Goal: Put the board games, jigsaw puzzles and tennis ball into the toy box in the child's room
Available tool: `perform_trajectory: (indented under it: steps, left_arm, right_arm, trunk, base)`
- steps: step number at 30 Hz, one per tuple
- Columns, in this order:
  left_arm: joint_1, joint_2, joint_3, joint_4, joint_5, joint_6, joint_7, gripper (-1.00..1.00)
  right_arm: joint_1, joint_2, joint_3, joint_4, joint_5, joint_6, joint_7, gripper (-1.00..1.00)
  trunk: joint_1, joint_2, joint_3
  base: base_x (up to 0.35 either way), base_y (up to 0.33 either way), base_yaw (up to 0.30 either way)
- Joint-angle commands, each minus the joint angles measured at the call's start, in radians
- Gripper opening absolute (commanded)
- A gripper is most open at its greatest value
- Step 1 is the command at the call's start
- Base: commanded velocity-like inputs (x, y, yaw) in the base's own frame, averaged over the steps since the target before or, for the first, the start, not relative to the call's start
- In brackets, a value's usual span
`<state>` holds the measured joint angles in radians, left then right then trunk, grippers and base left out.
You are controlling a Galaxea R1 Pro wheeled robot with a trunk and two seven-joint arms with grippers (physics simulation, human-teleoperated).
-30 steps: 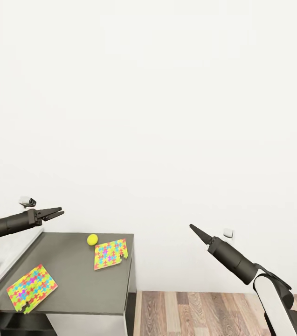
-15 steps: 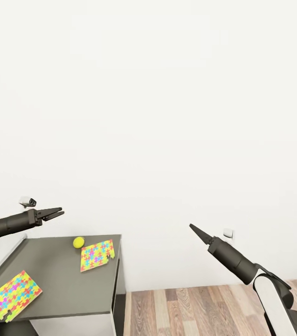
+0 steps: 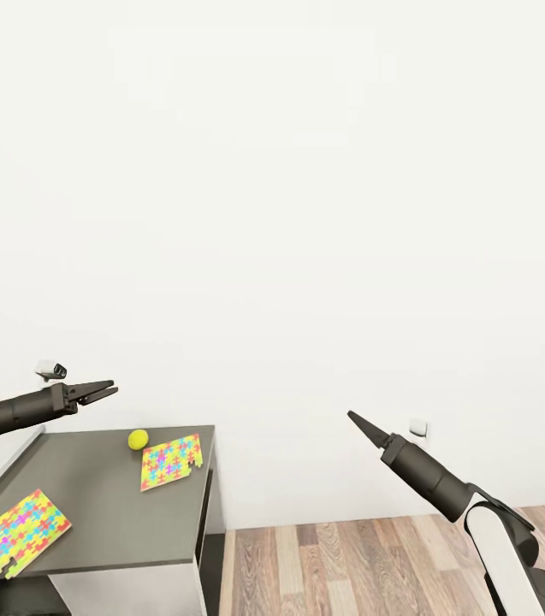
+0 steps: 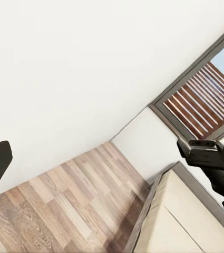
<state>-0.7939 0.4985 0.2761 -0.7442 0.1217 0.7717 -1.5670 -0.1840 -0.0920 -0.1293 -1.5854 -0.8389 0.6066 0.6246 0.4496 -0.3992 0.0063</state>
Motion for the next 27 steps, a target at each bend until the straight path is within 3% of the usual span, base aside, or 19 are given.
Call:
perform_trajectory:
  steps: [1,27]
  left_arm:
    - [0.000,0.000,0.000,0.000,-0.001,0.011,-0.004,1.00]
    - [0.000,0.000,0.000,0.000,-0.002,0.012,-0.004,1.00]
  right_arm:
    - [0.000,0.000,-0.001,0.001,-0.006,0.008,-0.002,1.00]
    - [0.000,0.004,0.002,0.016,-0.004,0.002,-0.025,1.00]
  trunk:
    - [0.000,-0.001,-0.001]
    - [0.000,-0.001,-0.012]
  base:
    - [-0.003,-0.004,0.000]
    - [0.000,0.000,0.000]
